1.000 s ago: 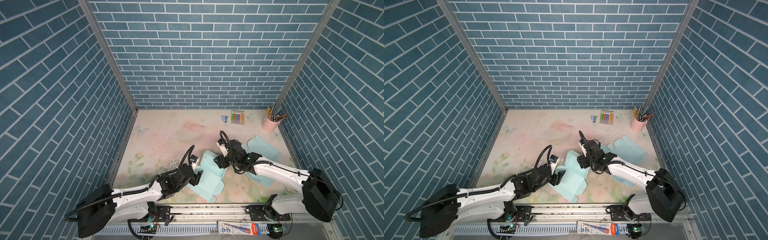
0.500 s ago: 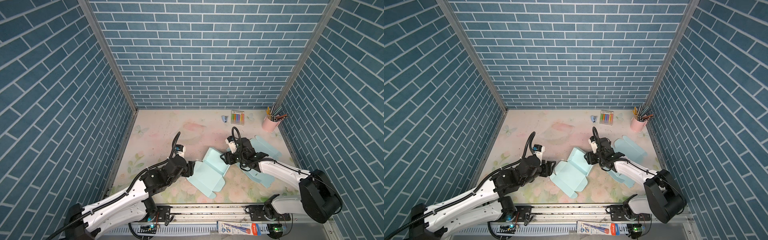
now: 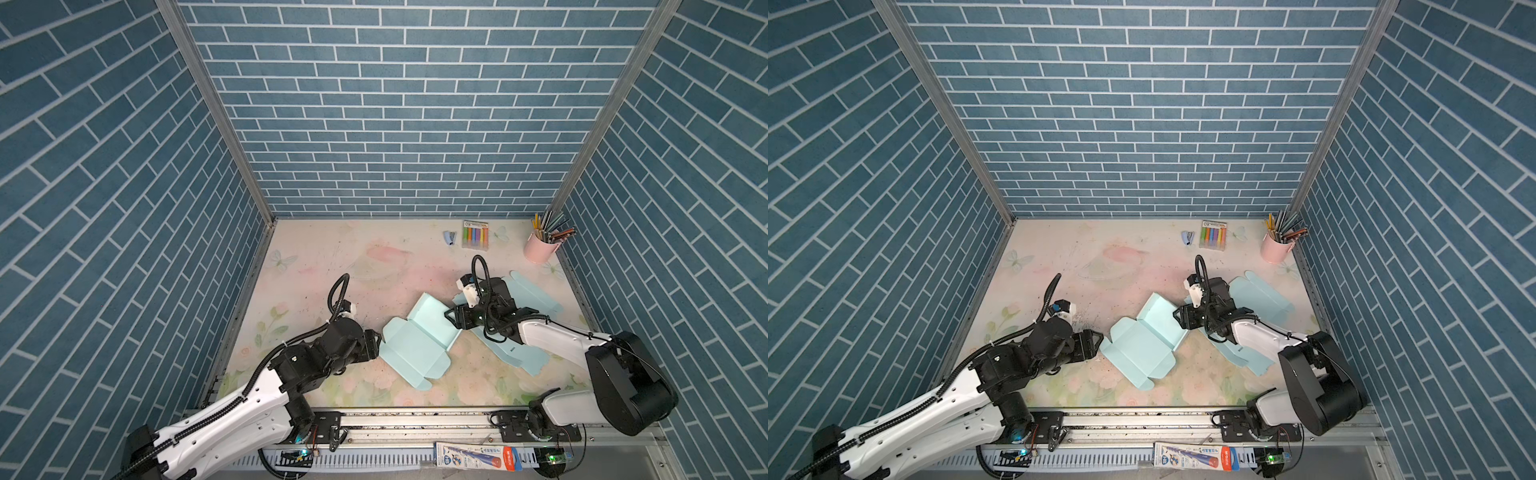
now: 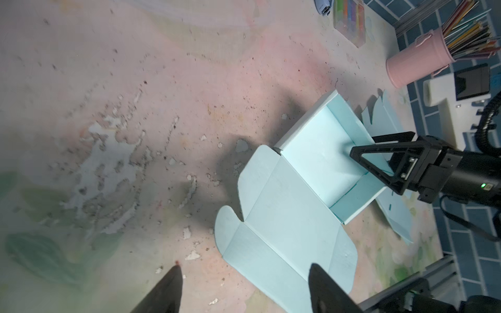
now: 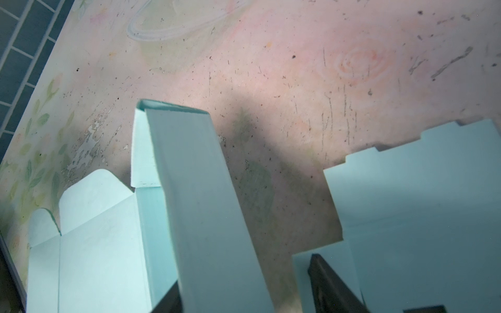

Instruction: Fold the paper box

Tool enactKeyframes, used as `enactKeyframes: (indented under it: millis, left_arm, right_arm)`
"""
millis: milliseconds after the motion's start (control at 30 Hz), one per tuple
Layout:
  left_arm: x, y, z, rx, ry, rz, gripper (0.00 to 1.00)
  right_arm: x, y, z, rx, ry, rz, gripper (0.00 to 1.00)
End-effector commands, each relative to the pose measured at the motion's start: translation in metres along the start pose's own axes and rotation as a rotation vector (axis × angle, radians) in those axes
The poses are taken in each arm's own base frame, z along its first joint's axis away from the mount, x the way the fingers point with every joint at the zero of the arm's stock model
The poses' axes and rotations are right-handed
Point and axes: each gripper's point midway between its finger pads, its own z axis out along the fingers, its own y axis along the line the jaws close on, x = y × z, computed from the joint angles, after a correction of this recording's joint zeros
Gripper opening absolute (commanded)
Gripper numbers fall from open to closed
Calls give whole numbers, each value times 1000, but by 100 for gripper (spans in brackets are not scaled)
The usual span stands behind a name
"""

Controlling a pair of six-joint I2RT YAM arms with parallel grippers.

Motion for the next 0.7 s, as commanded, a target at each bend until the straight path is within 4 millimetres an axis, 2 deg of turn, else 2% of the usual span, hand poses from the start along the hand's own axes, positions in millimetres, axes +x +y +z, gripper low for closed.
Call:
enactKeyframes:
  millis: [0, 167, 233, 467, 533, 667]
  left_arm:
    - [8, -20, 8, 108, 6, -124, 80]
    - [31, -3, 22, 76, 41, -229, 81]
    - [39, -2, 28, 111, 49, -275, 80]
    - [42, -26, 47, 217, 58, -314, 79]
    - [40, -34, 51, 259, 46, -332, 75]
    - [37, -43, 58, 270, 39, -334, 58]
  right_arm:
    - [6, 1, 2, -37, 1, -30, 62]
    - [10, 0, 1, -45, -5, -32, 62]
    - [11, -1, 1, -49, -3, -32, 62]
    - [12, 2, 1, -74, -8, -41, 61]
    - [13, 3, 2, -78, -1, -41, 61]
    - [12, 3, 0, -80, -10, -44, 61]
